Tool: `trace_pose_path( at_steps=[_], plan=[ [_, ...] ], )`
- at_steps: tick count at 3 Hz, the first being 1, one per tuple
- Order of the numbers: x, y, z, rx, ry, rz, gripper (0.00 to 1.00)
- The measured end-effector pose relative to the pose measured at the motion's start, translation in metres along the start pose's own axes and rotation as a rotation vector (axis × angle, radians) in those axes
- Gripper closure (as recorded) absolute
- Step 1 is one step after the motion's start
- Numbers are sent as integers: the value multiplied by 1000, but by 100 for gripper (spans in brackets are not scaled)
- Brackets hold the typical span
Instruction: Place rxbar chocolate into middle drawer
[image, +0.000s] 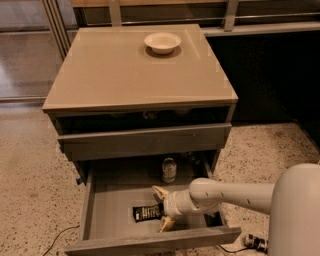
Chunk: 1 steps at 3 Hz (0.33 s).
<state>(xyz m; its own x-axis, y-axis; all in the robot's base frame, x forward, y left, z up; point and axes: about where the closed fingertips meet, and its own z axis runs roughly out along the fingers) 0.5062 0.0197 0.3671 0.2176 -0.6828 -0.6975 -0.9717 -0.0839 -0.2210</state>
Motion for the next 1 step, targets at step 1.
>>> trace_pose_path(
  at_steps=[1],
  plan=[
    [0, 0, 0, 0, 0, 0, 0]
  ],
)
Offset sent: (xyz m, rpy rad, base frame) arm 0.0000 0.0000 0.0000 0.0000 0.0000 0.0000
